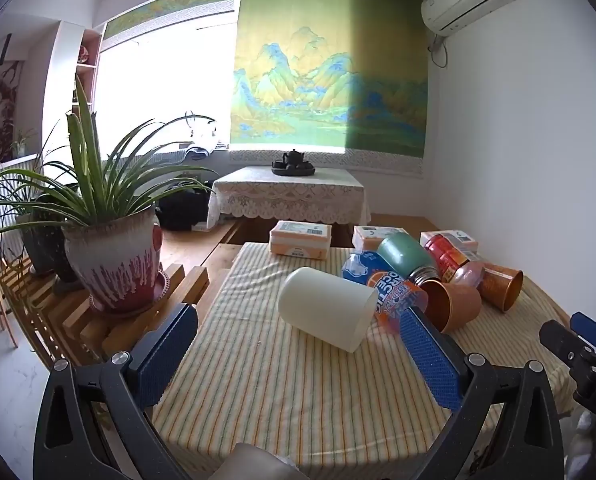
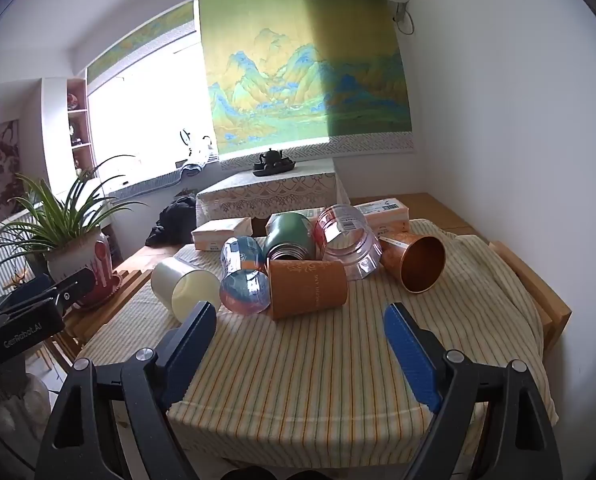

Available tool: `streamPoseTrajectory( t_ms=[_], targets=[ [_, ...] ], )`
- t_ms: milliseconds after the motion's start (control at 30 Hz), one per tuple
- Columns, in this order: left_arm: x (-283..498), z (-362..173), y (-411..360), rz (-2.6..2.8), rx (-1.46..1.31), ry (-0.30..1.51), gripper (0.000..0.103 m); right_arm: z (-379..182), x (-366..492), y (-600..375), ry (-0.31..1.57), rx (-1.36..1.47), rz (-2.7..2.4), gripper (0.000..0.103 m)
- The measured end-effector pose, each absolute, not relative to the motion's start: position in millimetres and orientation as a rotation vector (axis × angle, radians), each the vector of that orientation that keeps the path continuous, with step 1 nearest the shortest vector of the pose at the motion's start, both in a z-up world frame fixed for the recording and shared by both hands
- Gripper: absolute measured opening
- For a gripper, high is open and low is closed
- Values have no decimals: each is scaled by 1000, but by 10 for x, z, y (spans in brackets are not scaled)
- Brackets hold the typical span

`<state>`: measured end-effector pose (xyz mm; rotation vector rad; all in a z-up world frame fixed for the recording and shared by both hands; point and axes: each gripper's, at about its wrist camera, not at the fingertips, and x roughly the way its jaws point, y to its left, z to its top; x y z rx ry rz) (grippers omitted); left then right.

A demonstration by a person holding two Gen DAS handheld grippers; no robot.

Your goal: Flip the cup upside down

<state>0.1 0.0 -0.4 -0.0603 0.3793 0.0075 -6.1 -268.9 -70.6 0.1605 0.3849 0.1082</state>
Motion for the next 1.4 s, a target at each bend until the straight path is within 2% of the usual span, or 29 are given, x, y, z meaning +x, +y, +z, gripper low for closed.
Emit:
streamPoseTrajectory(
  t_ms=[1400],
  targets=[
    [43, 14, -51, 5, -43, 354, 102, -696, -1, -2738, 395, 156, 76, 83]
  ],
)
